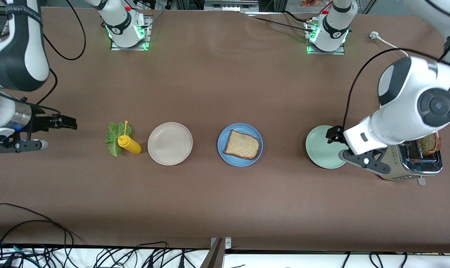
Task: Make sandwich in blue plate with both arms
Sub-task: 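Raise the left gripper away while the right gripper reaches the lettuce, then grasp the green lettuce leaf with the right gripper and lift it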
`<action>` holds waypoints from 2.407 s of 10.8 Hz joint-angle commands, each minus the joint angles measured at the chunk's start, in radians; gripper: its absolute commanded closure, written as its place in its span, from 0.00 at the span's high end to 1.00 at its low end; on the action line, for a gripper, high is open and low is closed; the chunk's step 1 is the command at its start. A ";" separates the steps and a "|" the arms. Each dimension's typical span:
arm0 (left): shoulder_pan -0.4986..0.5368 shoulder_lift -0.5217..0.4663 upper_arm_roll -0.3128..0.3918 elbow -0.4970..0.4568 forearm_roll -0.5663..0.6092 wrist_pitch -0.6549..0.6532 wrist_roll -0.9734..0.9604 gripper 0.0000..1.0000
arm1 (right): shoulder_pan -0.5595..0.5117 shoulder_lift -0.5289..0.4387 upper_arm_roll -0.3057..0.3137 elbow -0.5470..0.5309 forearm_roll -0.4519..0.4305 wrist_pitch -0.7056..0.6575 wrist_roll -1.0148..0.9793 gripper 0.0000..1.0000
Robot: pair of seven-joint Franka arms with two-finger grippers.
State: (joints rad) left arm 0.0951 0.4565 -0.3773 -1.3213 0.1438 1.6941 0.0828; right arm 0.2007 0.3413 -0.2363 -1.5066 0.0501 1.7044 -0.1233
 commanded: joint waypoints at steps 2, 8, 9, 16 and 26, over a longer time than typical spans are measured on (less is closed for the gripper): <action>0.009 -0.178 0.059 -0.044 0.011 -0.129 -0.002 1.00 | -0.001 0.126 0.002 0.017 0.086 0.101 0.005 1.00; -0.100 -0.510 0.276 -0.389 -0.162 -0.060 -0.012 1.00 | 0.005 0.096 0.043 -0.222 0.093 0.374 -0.009 1.00; -0.101 -0.521 0.275 -0.394 -0.162 -0.065 -0.015 1.00 | -0.001 0.075 0.051 -0.291 0.089 0.438 -0.015 1.00; -0.087 -0.492 0.270 -0.363 -0.165 -0.100 -0.003 1.00 | -0.030 0.016 0.123 -0.609 0.086 0.774 -0.077 1.00; -0.084 -0.492 0.271 -0.363 -0.171 -0.106 -0.012 1.00 | -0.084 0.085 0.146 -0.719 0.086 1.067 -0.271 1.00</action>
State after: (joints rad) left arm 0.0033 -0.0306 -0.1056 -1.6827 -0.0016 1.5962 0.0746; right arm 0.1337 0.4058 -0.1170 -2.1860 0.1329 2.6794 -0.3734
